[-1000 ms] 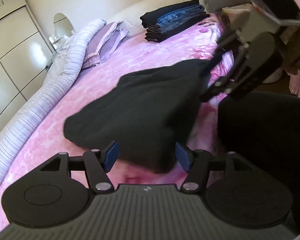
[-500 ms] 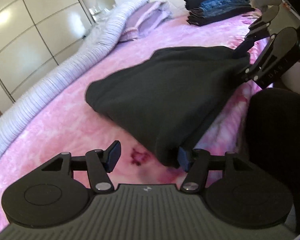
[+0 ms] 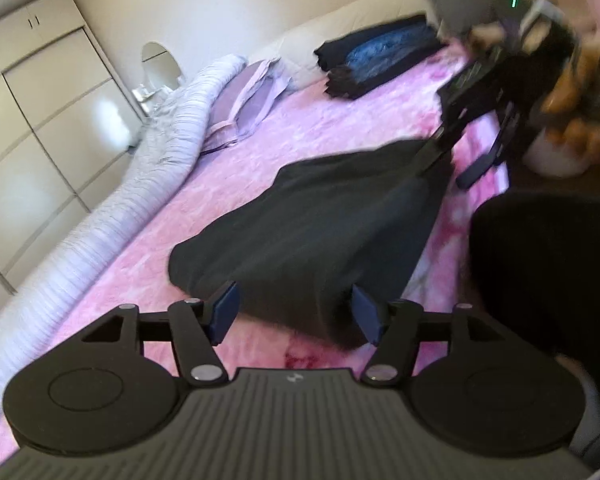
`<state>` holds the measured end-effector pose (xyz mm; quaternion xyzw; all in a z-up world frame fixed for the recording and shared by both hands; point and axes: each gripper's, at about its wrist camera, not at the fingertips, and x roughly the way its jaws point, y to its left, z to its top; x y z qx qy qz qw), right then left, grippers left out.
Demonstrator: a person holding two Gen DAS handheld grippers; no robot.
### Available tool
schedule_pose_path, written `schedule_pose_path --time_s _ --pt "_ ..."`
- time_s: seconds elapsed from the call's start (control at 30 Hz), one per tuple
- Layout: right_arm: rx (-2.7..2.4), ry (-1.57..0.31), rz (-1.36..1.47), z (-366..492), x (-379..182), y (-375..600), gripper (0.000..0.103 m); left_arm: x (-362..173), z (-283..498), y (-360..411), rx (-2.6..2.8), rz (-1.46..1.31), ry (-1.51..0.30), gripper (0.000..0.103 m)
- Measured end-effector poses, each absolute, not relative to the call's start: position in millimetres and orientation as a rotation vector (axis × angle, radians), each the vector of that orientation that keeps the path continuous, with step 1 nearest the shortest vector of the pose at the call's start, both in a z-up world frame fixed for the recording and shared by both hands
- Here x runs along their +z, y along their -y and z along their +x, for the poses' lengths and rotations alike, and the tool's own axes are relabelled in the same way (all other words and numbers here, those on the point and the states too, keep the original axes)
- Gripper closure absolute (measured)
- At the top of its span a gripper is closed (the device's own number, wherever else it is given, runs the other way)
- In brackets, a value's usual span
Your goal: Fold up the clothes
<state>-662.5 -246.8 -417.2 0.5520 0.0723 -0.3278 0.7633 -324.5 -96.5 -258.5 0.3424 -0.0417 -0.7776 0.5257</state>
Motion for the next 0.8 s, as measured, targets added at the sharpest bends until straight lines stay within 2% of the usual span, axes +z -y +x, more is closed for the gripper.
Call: schedule_pose_path --time_s 0.07,0.3,0.33,0.37,0.4,0.67,0.8 --pt "-0.707 -0.14 1.215 -654 -419 250 0.023 -253 -316 91 -1.897 0.824 0.111 0.044" --pt "-0.782 0.038 1.285 -647 -436 264 0.023 -250 -286 123 -1.802 0.776 0.049 0.044" --pt "-0.804 0.041 1.284 -646 -436 266 0.041 -251 -284 132 -1.8 0.768 0.036 0.044" --pt "-0.822 0.028 1.28 -647 -435 271 0.085 -252 -283 138 -1.801 0.766 0.033 0.044" --pt "-0.831 0.013 1.278 -648 -434 277 0.088 -253 -283 144 -1.803 0.765 0.032 0.044" --pt "-0.864 -0.186 0.939 -653 -357 399 0.09 -266 -297 166 -1.829 0.886 0.202 0.044" --pt "-0.914 -0.324 0.92 -646 -367 479 0.089 -285 -309 187 -1.78 1.026 0.36 0.044"
